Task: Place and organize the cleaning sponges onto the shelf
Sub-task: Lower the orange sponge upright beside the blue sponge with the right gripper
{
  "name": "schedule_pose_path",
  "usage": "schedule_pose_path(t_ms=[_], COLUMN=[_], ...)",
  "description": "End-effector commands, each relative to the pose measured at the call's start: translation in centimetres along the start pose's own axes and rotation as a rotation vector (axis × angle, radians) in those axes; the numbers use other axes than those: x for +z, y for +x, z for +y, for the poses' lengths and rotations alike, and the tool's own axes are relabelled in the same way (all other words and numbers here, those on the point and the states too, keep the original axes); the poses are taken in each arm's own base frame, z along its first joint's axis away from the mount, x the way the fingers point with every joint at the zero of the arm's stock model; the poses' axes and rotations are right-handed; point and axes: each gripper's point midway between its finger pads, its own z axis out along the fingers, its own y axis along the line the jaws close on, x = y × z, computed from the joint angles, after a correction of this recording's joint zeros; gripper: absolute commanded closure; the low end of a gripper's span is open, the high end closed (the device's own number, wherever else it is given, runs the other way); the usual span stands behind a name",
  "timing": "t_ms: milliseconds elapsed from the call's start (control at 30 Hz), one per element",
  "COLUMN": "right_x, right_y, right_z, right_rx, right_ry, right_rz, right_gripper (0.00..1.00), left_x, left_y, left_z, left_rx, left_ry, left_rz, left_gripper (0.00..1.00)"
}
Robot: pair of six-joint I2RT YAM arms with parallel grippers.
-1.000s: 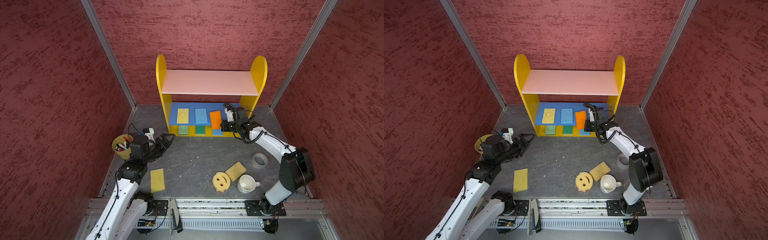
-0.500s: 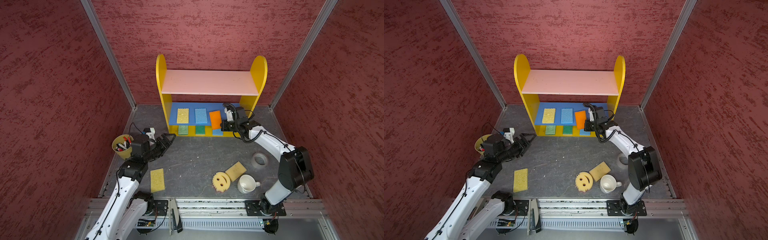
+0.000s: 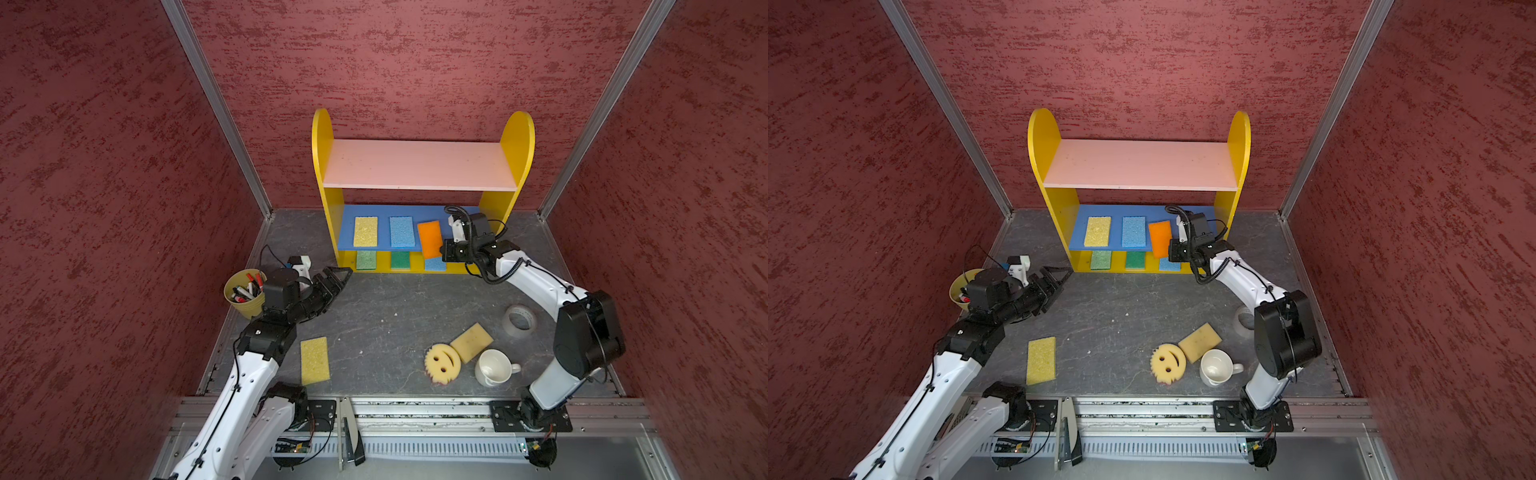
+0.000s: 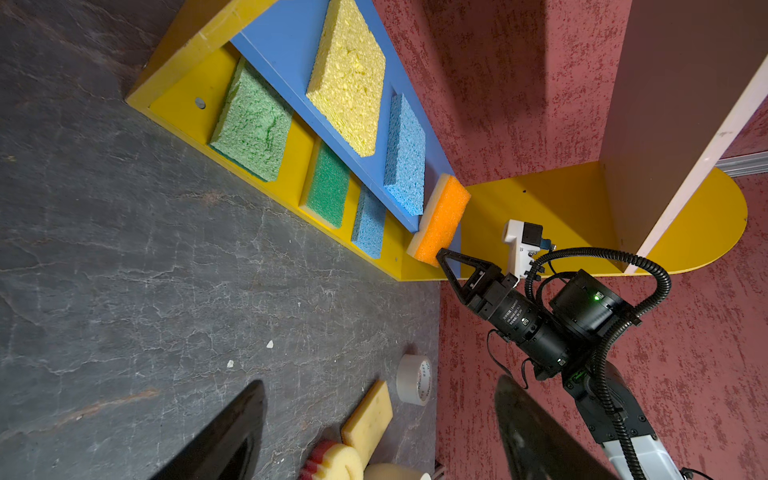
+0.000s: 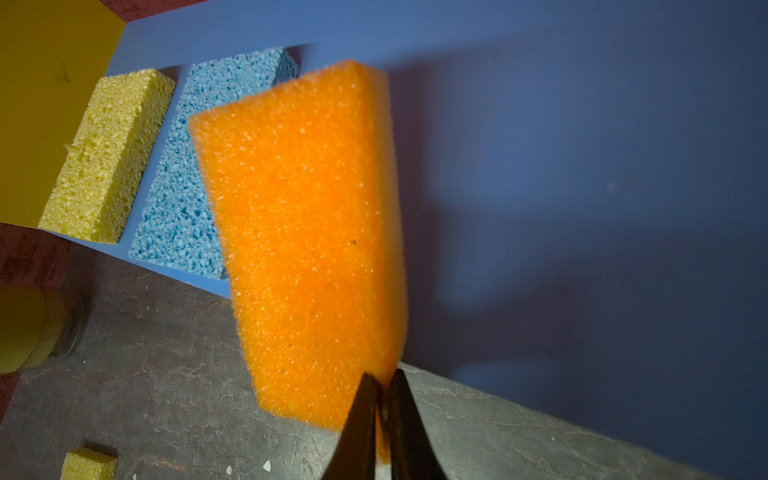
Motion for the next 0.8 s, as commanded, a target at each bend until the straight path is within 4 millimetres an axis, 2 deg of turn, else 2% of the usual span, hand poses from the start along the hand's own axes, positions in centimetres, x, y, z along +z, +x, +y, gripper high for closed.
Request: schedule_pose_path(t_ms=[0,233,300,400,767], right_x=[0.2,0.0,-0.2,-0.6,-2.3], right_y=[-0.9,-1.3,-1.5,-2.0,-3.9], right_z=[-0.6,-0.8,-0.7,-0.3,0.5], right_rx=[-0.009,0.005,0.013,0.028,0.063], right_ry=[0.030,0.045,0.043,0.024,-0.001], right_rz=[-0.018,-0.042,-0.054,-0.078,-0.159], right_gripper=[0.87,0.87,0.94,1.00,1.00], left_x=[0.1,0.1,0.1,0.1,-0.1], left_y=[-0.3,-0.2,-0.2,-0.2,-0.2], left_z=[-0.1,-0.1,0.0,0.0,0.3], left_rx=[0.004,0.007,0.007,0.008,0.009], left_ry=[0.019,0.022,0.018,0.019,0.013], left_rz=[-0.013,-0.013,-0.013,-0.013,-0.015], left_gripper=[0.14,0.14,0.14,0.14,0.14])
